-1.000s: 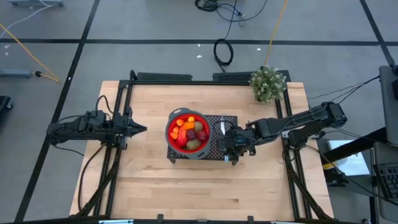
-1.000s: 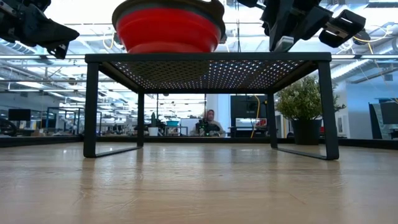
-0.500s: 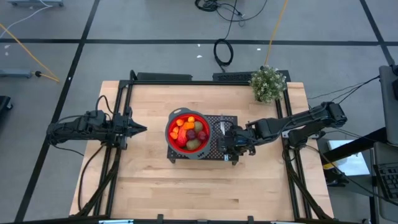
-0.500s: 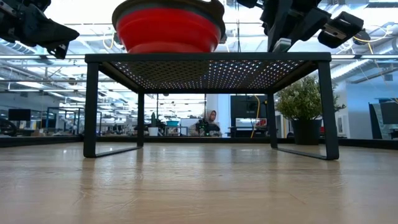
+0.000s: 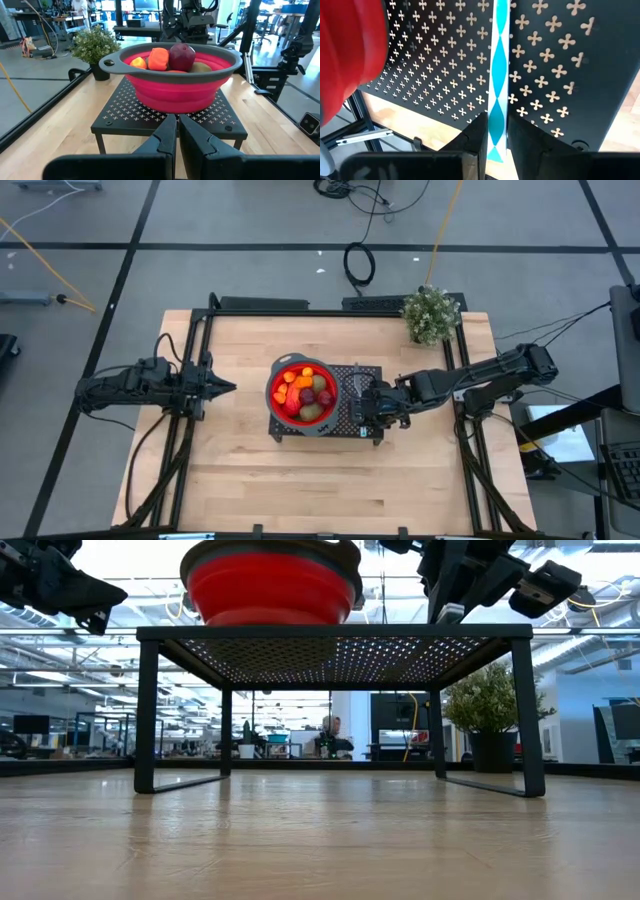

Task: Pick & Place Fruit
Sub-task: Put the patterned blue table knife on the shelf beside of the red colander, then return to Home Position

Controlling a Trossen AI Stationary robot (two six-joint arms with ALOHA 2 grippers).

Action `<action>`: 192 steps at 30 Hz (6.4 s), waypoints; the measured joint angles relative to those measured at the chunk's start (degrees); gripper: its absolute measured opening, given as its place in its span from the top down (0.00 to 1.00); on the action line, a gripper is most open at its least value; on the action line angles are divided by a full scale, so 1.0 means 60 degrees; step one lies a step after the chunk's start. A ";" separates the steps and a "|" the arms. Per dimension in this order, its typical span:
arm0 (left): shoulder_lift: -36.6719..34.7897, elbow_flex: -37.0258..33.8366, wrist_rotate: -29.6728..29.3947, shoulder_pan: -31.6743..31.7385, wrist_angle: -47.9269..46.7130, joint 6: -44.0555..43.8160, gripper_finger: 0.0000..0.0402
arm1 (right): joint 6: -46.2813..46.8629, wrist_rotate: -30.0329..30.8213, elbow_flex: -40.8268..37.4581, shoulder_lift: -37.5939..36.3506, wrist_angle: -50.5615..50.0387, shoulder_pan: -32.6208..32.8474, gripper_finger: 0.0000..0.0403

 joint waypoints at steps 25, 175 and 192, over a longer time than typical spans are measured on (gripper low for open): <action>0.0000 0.0000 -0.0004 0.0000 0.0002 0.0004 0.95 | 0.0239 -0.0437 0.0001 -0.0004 0.0001 0.0000 0.82; 0.0004 0.0002 -0.0295 -0.0002 -0.0163 0.1096 0.95 | -1.5735 0.1271 -0.9459 -1.3976 0.4945 -0.0463 0.66; 0.0004 -0.0007 -0.0283 -0.0001 -0.0655 0.1198 0.95 | -1.5584 0.1251 -1.1232 -1.3986 0.7395 -0.0463 0.67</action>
